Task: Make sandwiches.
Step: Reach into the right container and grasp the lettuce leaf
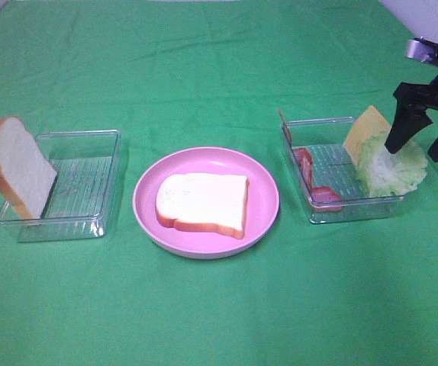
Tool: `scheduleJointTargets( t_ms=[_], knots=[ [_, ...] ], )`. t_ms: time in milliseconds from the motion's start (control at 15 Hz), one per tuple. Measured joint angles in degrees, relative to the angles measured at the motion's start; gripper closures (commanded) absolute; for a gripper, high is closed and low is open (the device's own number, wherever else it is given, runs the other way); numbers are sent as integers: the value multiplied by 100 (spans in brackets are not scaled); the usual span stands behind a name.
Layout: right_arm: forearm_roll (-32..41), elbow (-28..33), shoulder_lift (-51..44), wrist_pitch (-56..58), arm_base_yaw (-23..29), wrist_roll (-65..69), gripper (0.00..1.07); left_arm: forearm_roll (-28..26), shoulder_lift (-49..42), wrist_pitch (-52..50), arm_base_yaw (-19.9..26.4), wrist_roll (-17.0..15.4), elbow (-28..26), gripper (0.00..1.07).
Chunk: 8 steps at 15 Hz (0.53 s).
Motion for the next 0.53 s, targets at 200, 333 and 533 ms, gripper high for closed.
scheduleJointTargets(
  t_ms=[200,333,533],
  knots=[
    [-40,0,11,17,0,11,29,0,0,0,0,0,0,36],
    [6,0,63,63,0,-52,31,0,0,0,0,0,0,36],
    [6,0,201,69,0,-92,32,0,0,0,0,0,0,36]
  ],
)
